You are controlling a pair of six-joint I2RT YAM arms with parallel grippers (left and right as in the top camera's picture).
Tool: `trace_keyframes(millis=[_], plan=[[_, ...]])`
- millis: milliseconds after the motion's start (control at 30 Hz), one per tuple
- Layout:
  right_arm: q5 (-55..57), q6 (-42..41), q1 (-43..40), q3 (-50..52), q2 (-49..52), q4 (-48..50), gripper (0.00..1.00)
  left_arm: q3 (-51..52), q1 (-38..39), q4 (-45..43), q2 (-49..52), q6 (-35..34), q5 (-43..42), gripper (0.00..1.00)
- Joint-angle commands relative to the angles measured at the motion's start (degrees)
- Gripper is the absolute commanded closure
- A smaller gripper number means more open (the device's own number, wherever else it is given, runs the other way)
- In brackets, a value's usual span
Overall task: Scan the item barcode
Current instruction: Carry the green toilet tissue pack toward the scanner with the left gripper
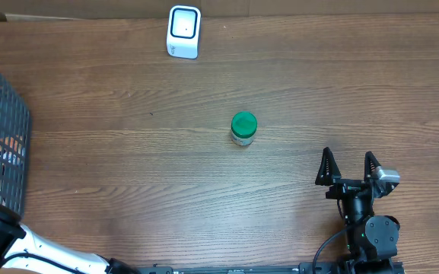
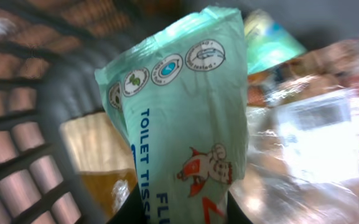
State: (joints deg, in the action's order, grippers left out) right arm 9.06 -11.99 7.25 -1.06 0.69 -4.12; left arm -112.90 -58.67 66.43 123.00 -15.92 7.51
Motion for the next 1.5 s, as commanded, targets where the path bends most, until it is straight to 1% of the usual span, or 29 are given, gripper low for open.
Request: trace_keyframes(millis=[0, 100, 167, 233, 267, 300, 333, 500, 533, 633, 700, 833, 900, 1033, 1167, 1300, 1367, 1467], plan=[[0.3, 0.2, 0.2, 0.6, -0.4, 0.3, 0.00, -12.2, 1.0, 4.7, -1.4, 0.0, -1.9, 0.96], [0.3, 0.2, 0.2, 0.6, -0.4, 0.3, 0.00, -20.2, 1.7, 9.2, -2.1, -1.2, -5.5, 0.96], [0.3, 0.2, 0.2, 0.6, -0.4, 0.3, 0.00, -26.3, 2.4, 11.3, -3.2, -2.1, -13.1, 0.96], [0.3, 0.2, 0.2, 0.6, -0.4, 0.3, 0.00, -32.5, 4.5, 11.3, -5.9, -2.8, -24.0, 0.96], [0.3, 0.2, 0.2, 0.6, -0.4, 0.3, 0.00, -33.6, 5.2, 11.2, -6.7, -3.4, -25.6, 0.96], [0.3, 0.2, 0.2, 0.6, -0.4, 0.3, 0.00, -35.8, 7.6, 11.1, -9.2, -4.3, -27.8, 0.96], [0.3, 0.2, 0.2, 0.6, -0.4, 0.3, 0.00, -36.3, 9.2, 11.1, -10.7, -4.3, -28.1, 0.96], [0.3, 0.2, 0.2, 0.6, -0.4, 0.3, 0.00, -36.5, 18.5, 12.5, -16.3, -4.1, -27.9, 0.96], [0.3, 0.2, 0.2, 0.6, -0.4, 0.3, 0.00, -36.5, 22.8, 14.2, -17.4, -2.6, -27.8, 0.96], [0.3, 0.2, 0.2, 0.6, -0.4, 0.3, 0.00, -36.5, 29.8, 19.6, -18.0, -1.4, -26.8, 0.96], [0.3, 0.2, 0.2, 0.6, -0.4, 0.3, 0.00, -36.4, 34.9, 23.7, -18.0, 1.1, -26.2, 0.96], [0.3, 0.2, 0.2, 0.6, -0.4, 0.3, 0.00, -36.3, 44.5, 30.0, -17.8, 2.2, -19.3, 0.96], [0.3, 0.2, 0.2, 0.6, -0.4, 0.3, 0.00, -35.6, 48.7, 30.4, -17.8, 3.1, -16.4, 0.96], [0.3, 0.2, 0.2, 0.6, -0.4, 0.3, 0.00, -33.9, 56.7, 30.4, -17.7, 2.5, -14.1, 0.96], [0.3, 0.2, 0.2, 0.6, -0.4, 0.3, 0.00, -28.9, 62.8, 30.4, -17.7, 1.6, -11.2, 0.96], [0.3, 0.2, 0.2, 0.6, -0.4, 0.3, 0.00, -21.7, 66.4, 30.4, -17.7, 0.0, -9.5, 0.96], [0.3, 0.2, 0.2, 0.6, -0.4, 0.3, 0.00, -16.7, 68.1, 30.2, -17.7, -1.8, -8.2, 0.96], [0.3, 0.2, 0.2, 0.6, -0.4, 0.3, 0.00, -6.8, 70.7, 27.3, -17.7, -4.6, -5.7, 0.96]])
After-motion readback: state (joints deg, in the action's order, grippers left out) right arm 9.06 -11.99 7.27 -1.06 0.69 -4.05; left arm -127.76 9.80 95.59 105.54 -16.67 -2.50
